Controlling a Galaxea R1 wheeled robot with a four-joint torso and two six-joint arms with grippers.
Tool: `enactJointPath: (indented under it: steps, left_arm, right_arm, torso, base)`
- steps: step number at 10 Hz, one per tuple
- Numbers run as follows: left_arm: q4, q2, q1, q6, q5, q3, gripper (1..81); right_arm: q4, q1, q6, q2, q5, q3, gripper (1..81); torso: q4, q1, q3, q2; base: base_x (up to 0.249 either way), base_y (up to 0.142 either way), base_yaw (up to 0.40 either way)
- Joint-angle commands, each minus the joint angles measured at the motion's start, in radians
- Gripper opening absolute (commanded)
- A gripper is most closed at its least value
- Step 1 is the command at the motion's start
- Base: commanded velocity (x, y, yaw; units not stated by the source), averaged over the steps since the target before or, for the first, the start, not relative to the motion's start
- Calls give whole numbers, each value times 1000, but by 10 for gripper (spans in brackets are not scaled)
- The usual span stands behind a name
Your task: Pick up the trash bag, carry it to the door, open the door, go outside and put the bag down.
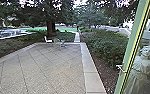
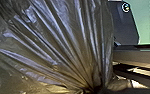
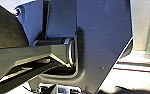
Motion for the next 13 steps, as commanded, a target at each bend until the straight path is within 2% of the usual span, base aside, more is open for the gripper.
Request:
enactJointPath:
  steps: [1, 13]
  left_arm:
    - [-9, 2, -46, 3, 74, 3, 10]
    - [-13, 3, -46, 2, 74, 3, 10]
  right_arm:
    - [2, 51, -2, -1, -65, 0, 811]
    - [1, 47, -5, -2, -70, -3, 811]
  torso:
    - [0, 0, 0, 0]
    - [0, 0, -1, 1]
  base:
    - [101, 0, 0]
    - [119, 0, 0]
